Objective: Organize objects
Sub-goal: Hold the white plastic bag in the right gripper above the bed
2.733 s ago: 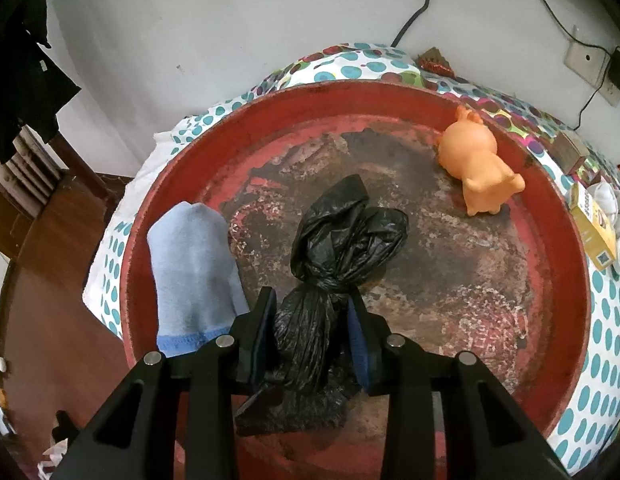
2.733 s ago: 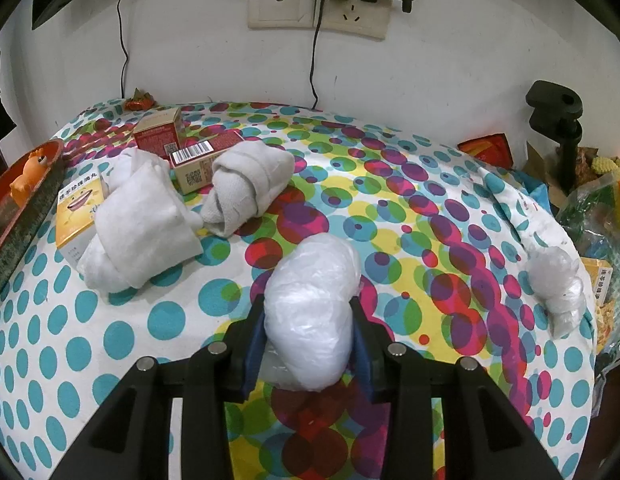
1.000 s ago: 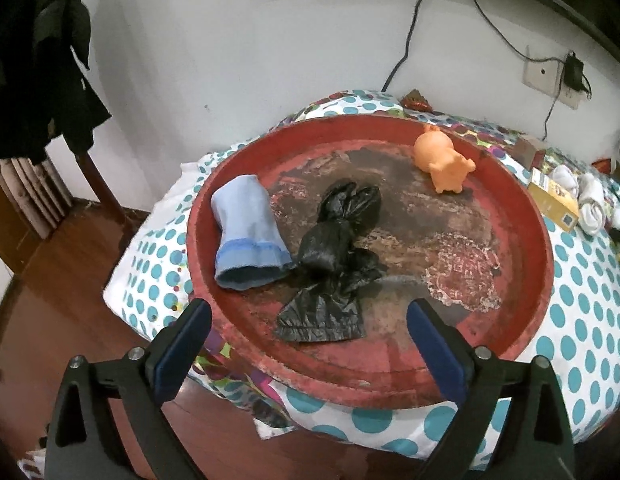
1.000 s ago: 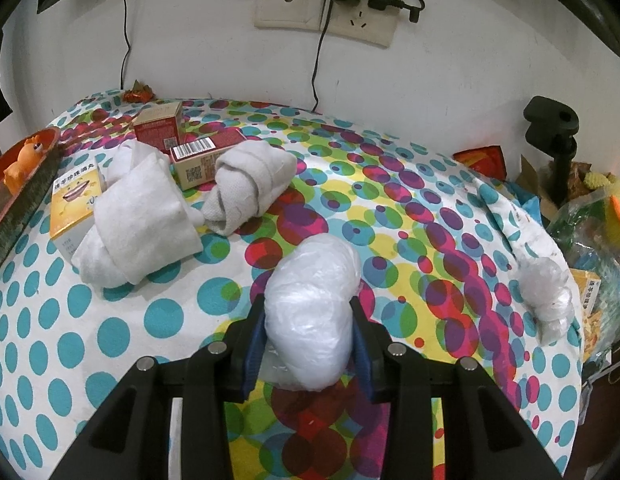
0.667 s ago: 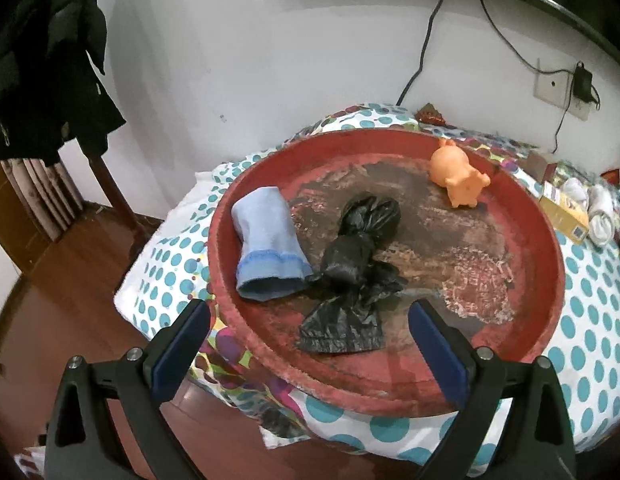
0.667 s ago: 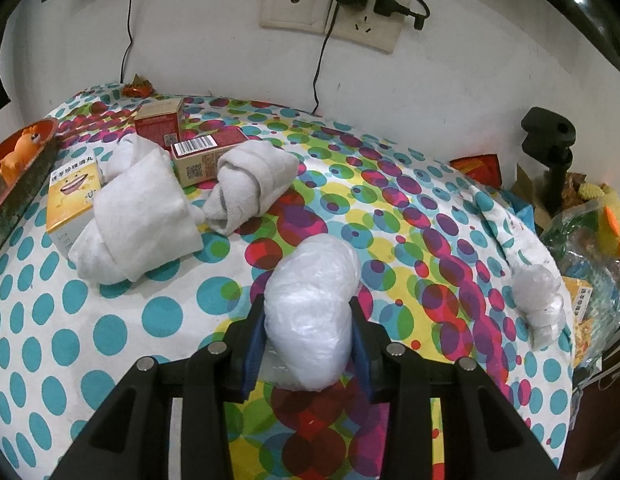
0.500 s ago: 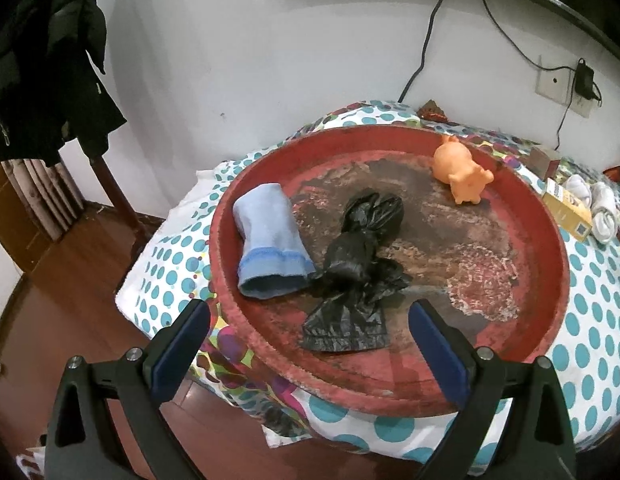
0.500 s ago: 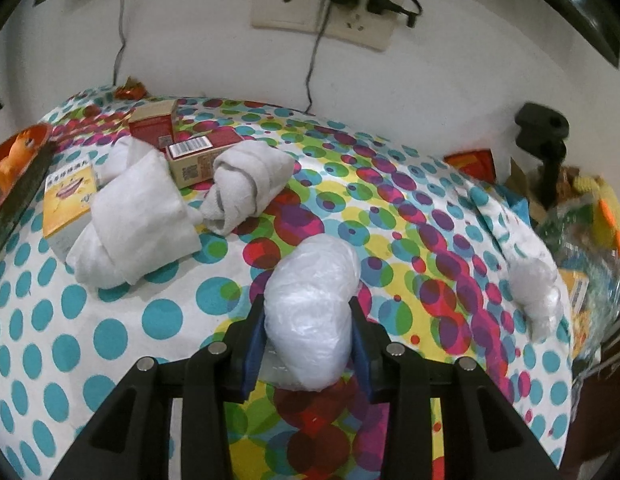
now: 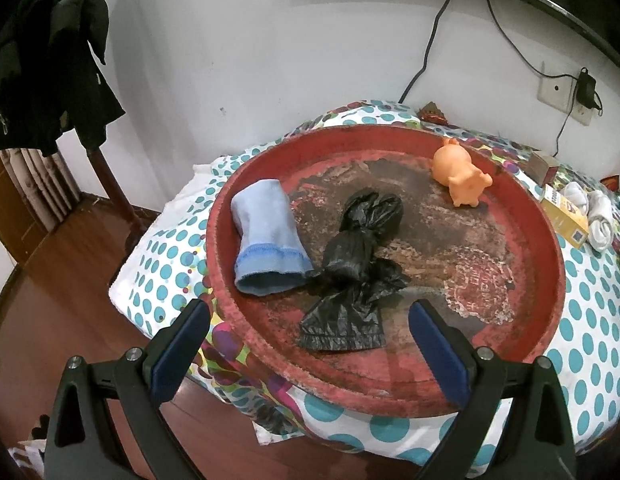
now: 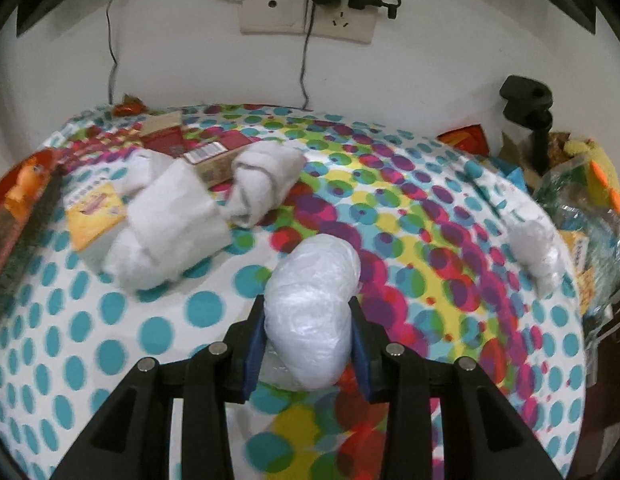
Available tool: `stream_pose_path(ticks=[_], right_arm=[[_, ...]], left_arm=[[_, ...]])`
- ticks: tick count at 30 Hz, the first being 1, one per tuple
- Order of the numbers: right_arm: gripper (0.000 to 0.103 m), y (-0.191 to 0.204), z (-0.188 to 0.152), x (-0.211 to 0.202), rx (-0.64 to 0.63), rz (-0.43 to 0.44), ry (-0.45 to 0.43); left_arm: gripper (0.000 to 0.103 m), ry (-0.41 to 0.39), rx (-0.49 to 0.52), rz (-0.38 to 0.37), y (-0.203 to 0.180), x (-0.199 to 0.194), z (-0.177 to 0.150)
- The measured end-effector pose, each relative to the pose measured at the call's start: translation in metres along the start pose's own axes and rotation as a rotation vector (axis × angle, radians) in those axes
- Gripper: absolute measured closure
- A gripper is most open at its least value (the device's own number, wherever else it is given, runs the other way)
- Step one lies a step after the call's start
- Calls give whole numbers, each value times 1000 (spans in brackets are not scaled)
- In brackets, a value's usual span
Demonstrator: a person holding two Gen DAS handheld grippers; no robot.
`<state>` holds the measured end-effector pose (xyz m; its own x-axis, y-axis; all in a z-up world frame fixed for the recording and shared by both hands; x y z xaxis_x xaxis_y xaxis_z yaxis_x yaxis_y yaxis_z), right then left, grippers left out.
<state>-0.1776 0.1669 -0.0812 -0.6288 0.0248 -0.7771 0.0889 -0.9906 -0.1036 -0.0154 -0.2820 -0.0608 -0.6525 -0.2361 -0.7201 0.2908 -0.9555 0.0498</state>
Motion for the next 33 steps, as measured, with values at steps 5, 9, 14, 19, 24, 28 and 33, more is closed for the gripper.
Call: stream_pose_path(ticks=[5, 9, 14, 19, 24, 28, 33], right_arm=[[66, 19, -1, -18, -29, 30, -12], [66, 39, 1, -35, -72, 57, -32], [66, 76, 9, -56, -129, 117, -65], [66, 115, 16, -70, -185, 171, -87], [66, 152, 21, -80, -227, 217, -99], [66, 181, 23, -85, -266, 245, -107], [66, 215, 24, -92, -290, 297, -115]], left_arm=[[3, 0, 0, -8, -2, -1, 0], [3, 1, -7, -6, -1, -2, 0], [3, 3, -30, -5, 4, -3, 0], [3, 6, -38, 0, 6, -2, 1], [3, -1, -35, 8, 9, -2, 2], [3, 4, -38, -3, 9, -2, 1], [3, -8, -43, 4, 11, -3, 3]])
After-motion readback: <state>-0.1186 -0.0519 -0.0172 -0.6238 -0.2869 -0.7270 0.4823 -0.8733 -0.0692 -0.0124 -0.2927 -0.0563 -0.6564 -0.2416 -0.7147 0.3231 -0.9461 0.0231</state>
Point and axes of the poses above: each gripper's, at about its wrist camera, not at the fingertips, and x roughly the way its jaws point, y to its left, z to its top, the point moved 6 cm from there along x, roughly the way its jaws point, and after that the axes turned 2 degrees about -z, right-handed, at the moved point
